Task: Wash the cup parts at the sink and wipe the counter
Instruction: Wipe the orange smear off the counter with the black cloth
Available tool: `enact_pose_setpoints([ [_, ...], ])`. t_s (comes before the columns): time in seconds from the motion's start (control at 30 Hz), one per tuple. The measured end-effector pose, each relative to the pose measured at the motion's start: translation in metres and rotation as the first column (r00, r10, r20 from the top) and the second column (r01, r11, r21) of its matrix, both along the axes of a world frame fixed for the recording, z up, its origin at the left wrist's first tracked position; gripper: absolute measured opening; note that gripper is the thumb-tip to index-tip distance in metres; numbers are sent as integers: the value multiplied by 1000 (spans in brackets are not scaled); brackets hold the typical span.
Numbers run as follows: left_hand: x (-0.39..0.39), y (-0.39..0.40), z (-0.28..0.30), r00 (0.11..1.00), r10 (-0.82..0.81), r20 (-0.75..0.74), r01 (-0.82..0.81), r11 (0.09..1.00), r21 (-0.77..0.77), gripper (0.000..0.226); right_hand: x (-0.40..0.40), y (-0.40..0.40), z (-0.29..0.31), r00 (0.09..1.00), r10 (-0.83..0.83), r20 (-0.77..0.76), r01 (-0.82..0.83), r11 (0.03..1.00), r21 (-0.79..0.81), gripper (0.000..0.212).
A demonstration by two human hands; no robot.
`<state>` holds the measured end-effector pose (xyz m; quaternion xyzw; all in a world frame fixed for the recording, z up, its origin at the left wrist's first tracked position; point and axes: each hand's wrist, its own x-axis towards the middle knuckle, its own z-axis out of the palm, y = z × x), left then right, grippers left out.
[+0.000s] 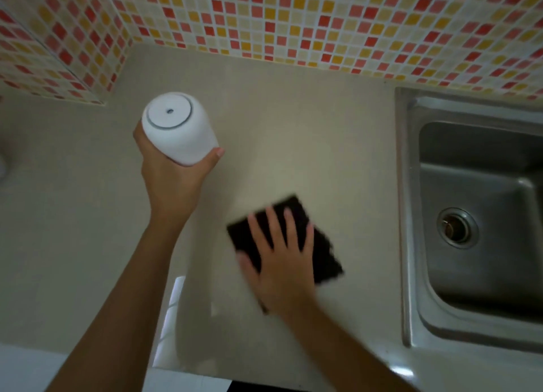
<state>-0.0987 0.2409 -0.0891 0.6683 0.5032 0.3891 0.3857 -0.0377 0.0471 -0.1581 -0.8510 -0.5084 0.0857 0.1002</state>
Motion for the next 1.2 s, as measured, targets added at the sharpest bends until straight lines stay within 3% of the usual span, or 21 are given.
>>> enact_pose_setpoints([
  [0.13,-4,1,-1,1000,-6,-3,7,999,31,103,110,133,-3,988,-153,-3,152,985,-81,65],
  [0.23,-7,-1,-2,1000,-5,9,5,999,38,101,150,175,-9,979,-206,3,204,970,-131,66],
  [0.37,2,-3,0,999,18,27,-19,1000,17,100,81,115,-12,986,-160,48,160,987,9,63],
  [0.5,18,1,3,996,45,73,-45,999,1,100,-37,-14,-2,983,185,-4,-185,983,24,63],
  [0.6,27,4,7,999,23,49,-23,1000,10,101,-24,-44,-2,965,257,-42,-257,966,12,62],
  [0.67,31,4,10,999,-7,33,6,1000,12,102,19,-21,-6,981,196,4,-196,980,24,61],
  [0.8,33,-7,10,1000,-18,23,17,1000,10,102,136,52,-13,989,-85,125,89,996,-24,62],
  [0.93,32,-29,5,999,-27,38,29,999,-41,102,219,88,-3,986,-159,44,163,975,-149,69],
  [1.07,29,-47,-1,998,-51,27,52,996,-70,103,193,69,-2,971,-233,48,238,958,-161,79],
  [1.2,39,-64,-6,995,-92,44,97,988,-119,104,121,-7,0,982,-178,64,183,979,-92,77],
])
